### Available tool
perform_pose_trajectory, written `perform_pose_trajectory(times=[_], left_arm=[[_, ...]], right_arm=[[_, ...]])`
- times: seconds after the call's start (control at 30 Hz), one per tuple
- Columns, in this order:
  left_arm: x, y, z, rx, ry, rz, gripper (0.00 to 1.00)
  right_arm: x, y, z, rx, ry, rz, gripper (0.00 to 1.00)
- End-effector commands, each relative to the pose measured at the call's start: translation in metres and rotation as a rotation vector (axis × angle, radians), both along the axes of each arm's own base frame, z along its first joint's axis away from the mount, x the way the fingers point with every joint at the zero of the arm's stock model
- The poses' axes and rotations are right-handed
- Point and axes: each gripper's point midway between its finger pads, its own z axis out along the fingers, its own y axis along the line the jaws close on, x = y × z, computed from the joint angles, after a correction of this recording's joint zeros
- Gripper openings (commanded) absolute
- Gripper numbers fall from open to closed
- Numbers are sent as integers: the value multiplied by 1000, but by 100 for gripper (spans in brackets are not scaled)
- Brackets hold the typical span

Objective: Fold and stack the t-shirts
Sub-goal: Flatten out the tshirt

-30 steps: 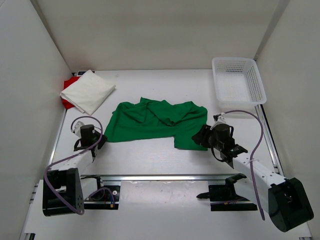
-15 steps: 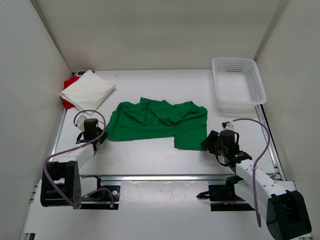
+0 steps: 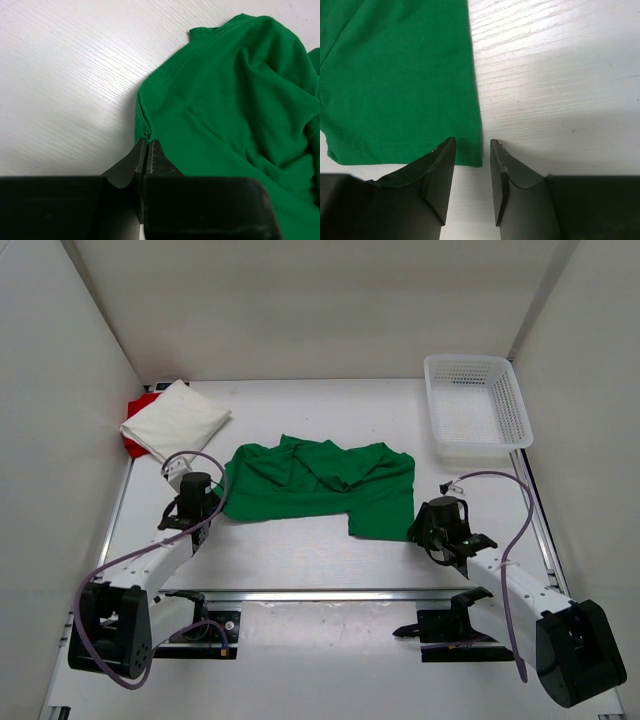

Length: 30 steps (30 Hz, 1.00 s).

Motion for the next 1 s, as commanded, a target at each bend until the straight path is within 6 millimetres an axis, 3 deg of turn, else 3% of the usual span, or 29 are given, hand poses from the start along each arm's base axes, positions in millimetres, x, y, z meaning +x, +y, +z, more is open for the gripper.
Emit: perform_pose_trajectory(times=[0.0,0.17,0.3,0.43,0.57,0.67,0.7,0.73,0.77,0.8,0.9,0.93,0.97], left_arm=[[6,0,18,41,-43,-15,0],[4,-8,21,70,-47,-41,0],[6,-12,27,70,-68,-59,0],[7,-18,30,74,-69,-77,0],[10,-22,42,59,-88,-99,0],[20,-33,63,50,-89,-173,0],[25,-43,78,38,-96,-231,0],[24,-51,79,46,-65,-276,0],[29,-59,98,52,-80,-302,0],[37,-64,125,59,-127,-326,0],[44,-78,182,40,-191,-402,0],[50,-75,213,29,-243,-403,0],[54,-72,246,18,-292,-411,0]], right_arm=[[-21,-5,-15,-64,102,4,33],[-26,-7,-19,-82,133,5,34],[-27,-2,-21,-81,150,31,24],[-22,7,-21,-38,160,66,3],[-1,16,4,-16,81,78,0],[18,23,52,-2,-37,91,0],[27,23,79,6,-99,80,0],[34,22,105,-4,-151,81,0],[41,22,139,1,-225,82,0],[44,18,157,-9,-268,60,0],[51,11,257,-33,-458,38,0],[49,8,270,-49,-473,31,0],[49,4,302,-62,-526,12,0]])
